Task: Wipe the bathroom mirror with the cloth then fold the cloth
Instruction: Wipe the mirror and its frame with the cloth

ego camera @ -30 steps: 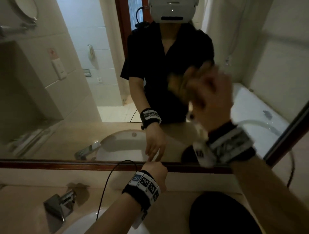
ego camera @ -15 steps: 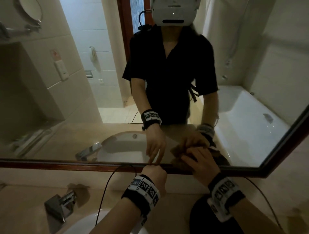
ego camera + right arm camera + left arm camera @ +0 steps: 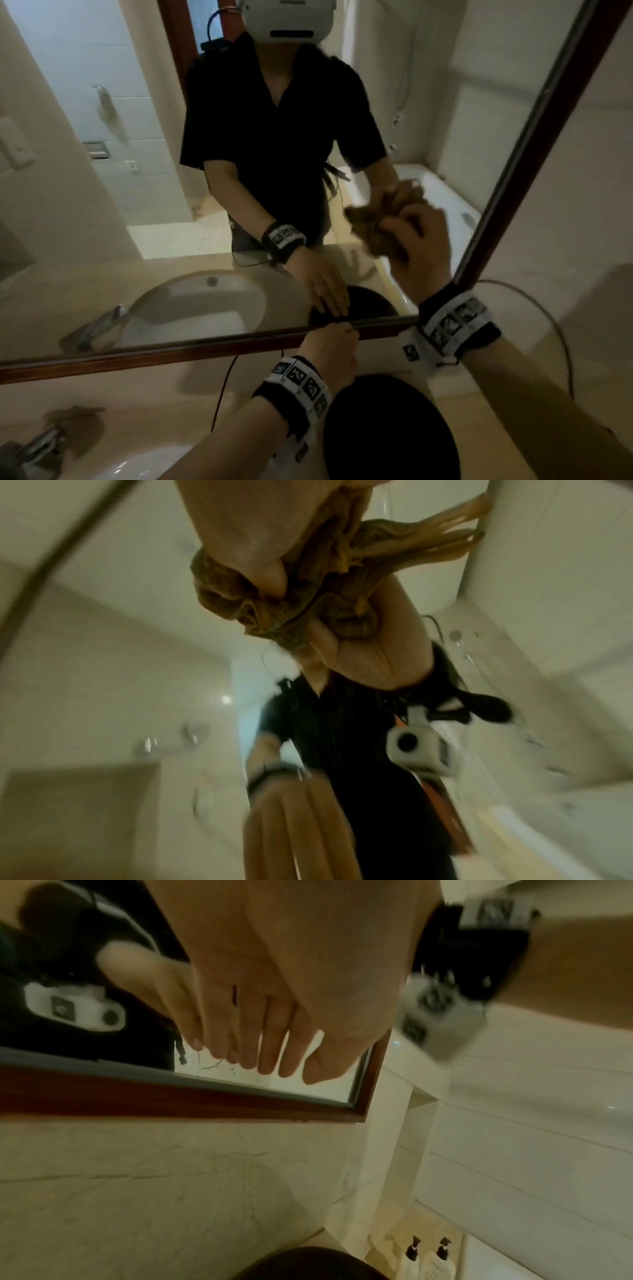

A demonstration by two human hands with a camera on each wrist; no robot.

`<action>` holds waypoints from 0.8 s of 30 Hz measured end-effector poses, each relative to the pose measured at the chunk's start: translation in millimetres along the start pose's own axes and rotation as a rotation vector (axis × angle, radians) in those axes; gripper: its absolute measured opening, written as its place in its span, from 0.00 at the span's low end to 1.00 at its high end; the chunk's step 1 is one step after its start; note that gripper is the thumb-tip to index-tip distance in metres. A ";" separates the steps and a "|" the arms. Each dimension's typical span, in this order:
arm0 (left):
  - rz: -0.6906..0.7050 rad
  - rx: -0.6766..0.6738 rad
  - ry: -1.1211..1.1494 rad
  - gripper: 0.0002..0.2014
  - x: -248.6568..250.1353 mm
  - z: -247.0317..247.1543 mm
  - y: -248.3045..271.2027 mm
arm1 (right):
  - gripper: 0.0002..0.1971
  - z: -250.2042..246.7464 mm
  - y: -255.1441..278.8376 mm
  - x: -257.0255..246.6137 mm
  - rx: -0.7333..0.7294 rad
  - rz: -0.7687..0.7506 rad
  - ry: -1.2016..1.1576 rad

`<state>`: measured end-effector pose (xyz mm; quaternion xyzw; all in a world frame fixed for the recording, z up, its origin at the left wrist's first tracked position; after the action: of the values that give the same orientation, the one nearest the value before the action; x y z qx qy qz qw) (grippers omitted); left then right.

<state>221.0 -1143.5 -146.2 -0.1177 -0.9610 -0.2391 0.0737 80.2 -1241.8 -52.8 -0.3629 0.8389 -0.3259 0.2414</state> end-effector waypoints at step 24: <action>0.049 0.133 0.250 0.16 -5.7 23.1 -49.2 | 0.18 57.5 135.6 65.9 0.021 0.400 -0.013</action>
<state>211.6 -1175.8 -189.3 -0.1051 -0.9549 -0.1859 0.2065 14.9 -1242.6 -200.5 -0.1884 0.8894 -0.2778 0.3102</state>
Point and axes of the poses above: each hand's wrist, its own y-axis away from the middle knuckle, its own z-axis out of the palm, x = y × z, the point moved 1 cm from there along -y, towards the middle knuckle, and after that the axes turned 12 degrees about -x, right-handed, at the moved point
